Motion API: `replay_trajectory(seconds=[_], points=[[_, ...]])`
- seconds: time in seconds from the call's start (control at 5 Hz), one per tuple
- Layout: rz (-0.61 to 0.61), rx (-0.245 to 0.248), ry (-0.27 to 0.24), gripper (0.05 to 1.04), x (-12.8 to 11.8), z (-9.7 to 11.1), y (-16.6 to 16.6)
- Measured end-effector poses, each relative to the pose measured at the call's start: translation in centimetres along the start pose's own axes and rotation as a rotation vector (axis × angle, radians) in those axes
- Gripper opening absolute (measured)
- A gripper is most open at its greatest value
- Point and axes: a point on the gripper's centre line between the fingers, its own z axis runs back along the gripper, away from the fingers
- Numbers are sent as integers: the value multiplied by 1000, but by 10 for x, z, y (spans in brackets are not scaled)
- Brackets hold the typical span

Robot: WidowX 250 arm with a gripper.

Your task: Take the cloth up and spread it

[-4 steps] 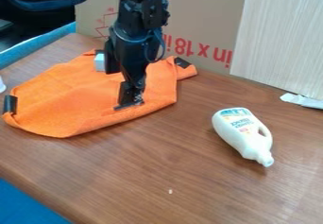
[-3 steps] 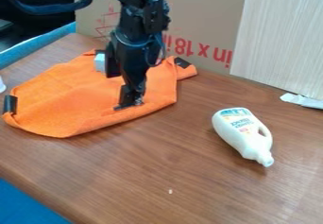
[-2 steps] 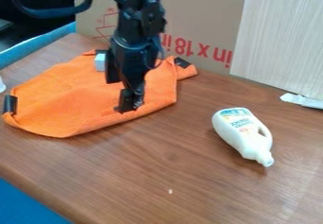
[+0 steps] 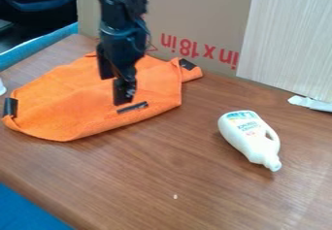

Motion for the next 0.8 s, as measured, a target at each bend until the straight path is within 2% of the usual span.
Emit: replay_trajectory(seconds=[0.2, 0.6, 0.8], points=[[-9, -114, -51, 1000, 0, -6, 2], [-67, -288, -74, 1000, 8, -21, -15], [-80, -312, -75, 1000, 7, -21, -19]])
